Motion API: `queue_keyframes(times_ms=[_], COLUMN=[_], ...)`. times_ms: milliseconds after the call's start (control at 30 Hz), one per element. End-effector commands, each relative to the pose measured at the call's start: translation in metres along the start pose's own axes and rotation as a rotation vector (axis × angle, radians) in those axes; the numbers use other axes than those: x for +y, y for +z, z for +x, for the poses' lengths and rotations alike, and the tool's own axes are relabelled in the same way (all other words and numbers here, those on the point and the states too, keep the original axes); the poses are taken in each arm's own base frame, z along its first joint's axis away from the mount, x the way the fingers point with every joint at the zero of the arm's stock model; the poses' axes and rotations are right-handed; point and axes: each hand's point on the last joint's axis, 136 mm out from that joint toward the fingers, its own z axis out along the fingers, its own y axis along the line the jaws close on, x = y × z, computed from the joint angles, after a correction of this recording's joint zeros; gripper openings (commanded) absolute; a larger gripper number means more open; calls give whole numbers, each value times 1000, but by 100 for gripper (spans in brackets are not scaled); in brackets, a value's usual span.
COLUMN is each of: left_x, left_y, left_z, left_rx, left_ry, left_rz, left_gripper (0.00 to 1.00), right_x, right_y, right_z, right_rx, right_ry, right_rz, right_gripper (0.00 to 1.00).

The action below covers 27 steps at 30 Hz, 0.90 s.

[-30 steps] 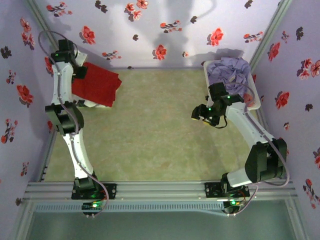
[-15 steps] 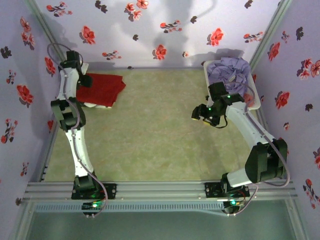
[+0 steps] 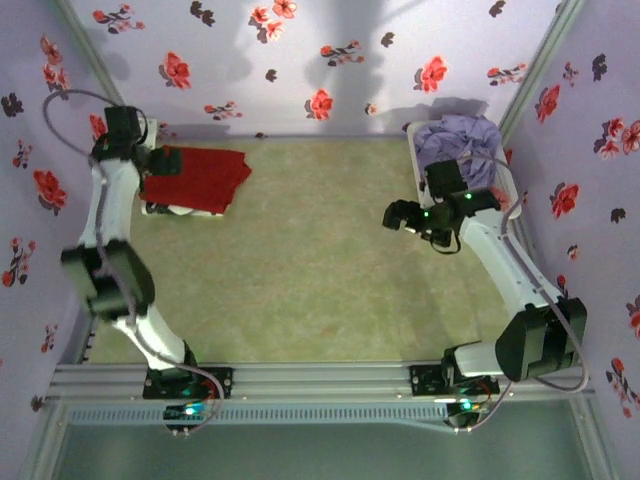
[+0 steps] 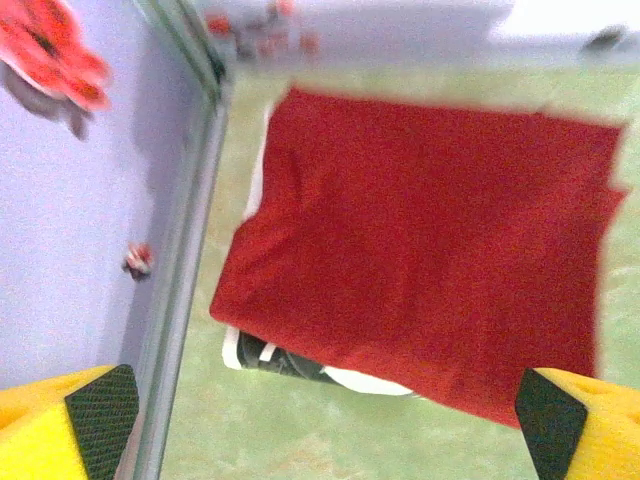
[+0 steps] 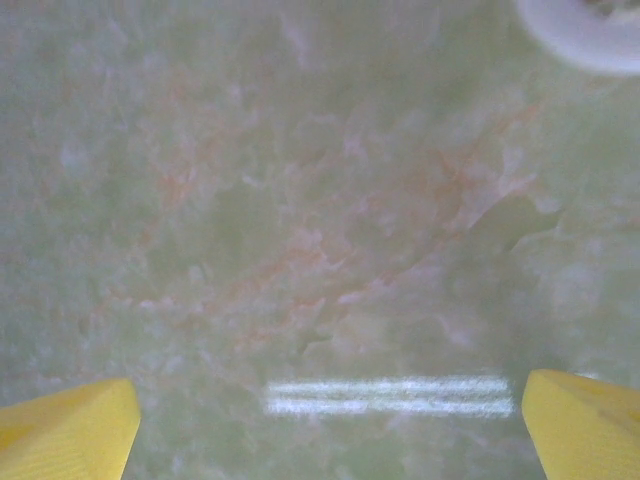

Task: Fold and stack the t-shirts

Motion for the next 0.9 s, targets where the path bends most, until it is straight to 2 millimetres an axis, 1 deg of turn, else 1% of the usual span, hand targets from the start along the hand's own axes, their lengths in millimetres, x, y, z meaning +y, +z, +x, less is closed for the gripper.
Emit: queue_keyframes(times_ms=[0, 67, 100, 167, 233, 267, 333, 400, 467, 533, 633, 733, 800, 867], left_x=[-24, -31, -32, -37, -40, -41, -43, -41, -40, -38, -26, -18, -18, -17], left_y=[-51, -66, -68, -67, -67, -66, -66, -67, -69, -71, -70, -62, -47, -31], left_z=[-31, -8, 4, 32, 56, 66, 83, 94, 102, 110, 125, 135, 148, 161], left_rx=[-373, -437, -449, -470, -481, -483, -471, -453, -445, -448, -485, -546, -532, -480], left_ry=[-81, -165, -204, -277, -352, -386, -385, -350, -302, -255, -219, -252, -269, -262], left_rz=[84, 120, 129, 156, 173, 180, 177, 149, 127, 98, 9, -45, -57, -96], left_gripper=[99, 100, 100, 99, 99, 99, 99, 100, 99, 99, 99, 100, 100, 99], right_x=[-12, -28, -38, -57, -71, -80, -93, -111, -125, -136, -149, -159, -162, -166], right_y=[-20, -19, -17, -16, -21, -26, -33, -40, -40, -37, -29, -21, -18, -17], right_z=[-28, -37, -40, -47, -50, -53, -51, -50, -48, -48, -49, -53, -56, -61], right_rx=[-154, -253, -304, -448, -577, -653, -732, -776, -801, -834, -879, -909, -938, -968], right_ry=[-35, -13, 1, -23, -80, -109, -173, -187, -192, -162, -95, -64, -53, -40], right_rz=[86, 149, 182, 236, 290, 329, 401, 494, 555, 571, 568, 578, 568, 551], right_gripper=[99, 99, 99, 99, 99, 99, 99, 99, 99, 99, 99, 99, 99, 99])
